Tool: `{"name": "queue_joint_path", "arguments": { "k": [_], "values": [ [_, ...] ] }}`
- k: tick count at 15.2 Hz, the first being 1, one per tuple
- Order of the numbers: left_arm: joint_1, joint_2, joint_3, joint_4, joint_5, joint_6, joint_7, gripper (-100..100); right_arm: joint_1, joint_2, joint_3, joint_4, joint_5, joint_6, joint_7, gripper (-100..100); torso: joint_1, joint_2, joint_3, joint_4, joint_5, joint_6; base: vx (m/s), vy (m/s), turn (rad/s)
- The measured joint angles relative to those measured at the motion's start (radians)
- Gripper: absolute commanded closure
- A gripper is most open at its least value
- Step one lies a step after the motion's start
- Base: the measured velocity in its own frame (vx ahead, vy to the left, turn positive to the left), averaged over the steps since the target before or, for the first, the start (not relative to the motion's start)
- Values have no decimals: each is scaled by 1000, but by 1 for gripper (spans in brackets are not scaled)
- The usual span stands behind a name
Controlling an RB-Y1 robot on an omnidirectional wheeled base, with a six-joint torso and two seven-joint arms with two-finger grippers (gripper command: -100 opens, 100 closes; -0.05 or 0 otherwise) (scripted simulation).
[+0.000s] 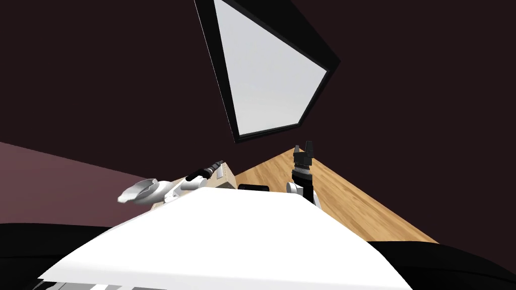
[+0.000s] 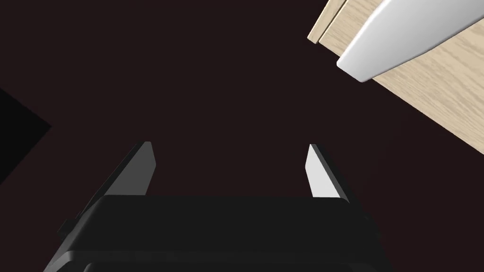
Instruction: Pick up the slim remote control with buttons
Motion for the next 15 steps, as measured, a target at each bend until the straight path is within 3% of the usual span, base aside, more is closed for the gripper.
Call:
{"name": "queue_joint_path", "arguments": {
  "k": [4, 7, 9, 15],
  "values": [
    [-8, 30, -3, 49, 41, 60, -69, -100, 0, 0, 0, 0, 0, 0, 0, 0, 0, 3, 2, 1, 0, 0, 100, -28, -23],
    [-21, 73, -22, 129, 106, 91, -130, -100, 0, 0, 0, 0, 0, 0, 0, 0, 1, 1, 1, 0, 0, 0, 134, -21, -31],
    [-15, 70, -18, 136, 107, 125, -167, -100, 0, 0, 0, 0, 0, 0, 0, 0, 1, 2, 1, 0, 0, 0, 106, -10, -13],
    [-29, 108, -32, 231, 180, 218, -282, -100, 0, 0, 0, 0, 0, 0, 0, 0, 3, 2, 1, 0, 1, 0, 122, 5, -24]
  ]
}}
